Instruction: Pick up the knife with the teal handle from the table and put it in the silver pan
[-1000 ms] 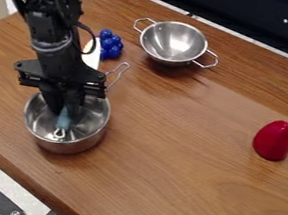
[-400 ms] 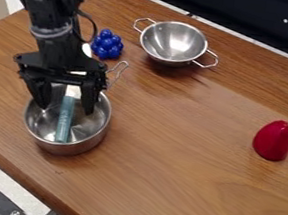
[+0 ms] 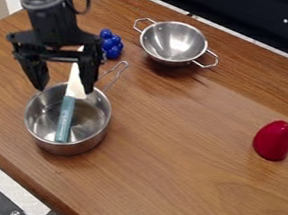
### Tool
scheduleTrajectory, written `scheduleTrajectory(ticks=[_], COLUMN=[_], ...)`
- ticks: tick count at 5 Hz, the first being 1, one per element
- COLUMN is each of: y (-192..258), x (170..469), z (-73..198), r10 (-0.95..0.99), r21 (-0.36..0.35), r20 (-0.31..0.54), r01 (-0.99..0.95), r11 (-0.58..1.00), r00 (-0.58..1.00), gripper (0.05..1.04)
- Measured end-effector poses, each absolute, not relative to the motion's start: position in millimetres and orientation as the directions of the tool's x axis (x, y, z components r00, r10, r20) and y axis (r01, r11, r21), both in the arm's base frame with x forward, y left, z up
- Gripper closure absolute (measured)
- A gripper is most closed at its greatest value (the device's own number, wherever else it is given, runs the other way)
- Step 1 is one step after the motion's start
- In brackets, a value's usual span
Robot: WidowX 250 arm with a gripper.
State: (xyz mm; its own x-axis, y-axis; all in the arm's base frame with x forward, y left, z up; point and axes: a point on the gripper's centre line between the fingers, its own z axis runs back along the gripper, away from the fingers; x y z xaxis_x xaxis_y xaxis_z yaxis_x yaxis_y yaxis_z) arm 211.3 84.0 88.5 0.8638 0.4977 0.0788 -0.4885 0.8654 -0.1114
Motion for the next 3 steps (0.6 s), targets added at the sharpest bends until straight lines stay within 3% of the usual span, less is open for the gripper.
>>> scheduleTrajectory(ticks=[2, 3], y=[64.3, 32.2], x=[230.4, 237.5], z=[90.3, 90.2], r10=[0.491, 0.457], r21=[-0.118, -0.14], r20=[0.138, 0.125], r01=[-0.478, -0.44], r11=[0.87, 0.887], r00=[0.86, 0.881], gripper=[0.083, 0.083])
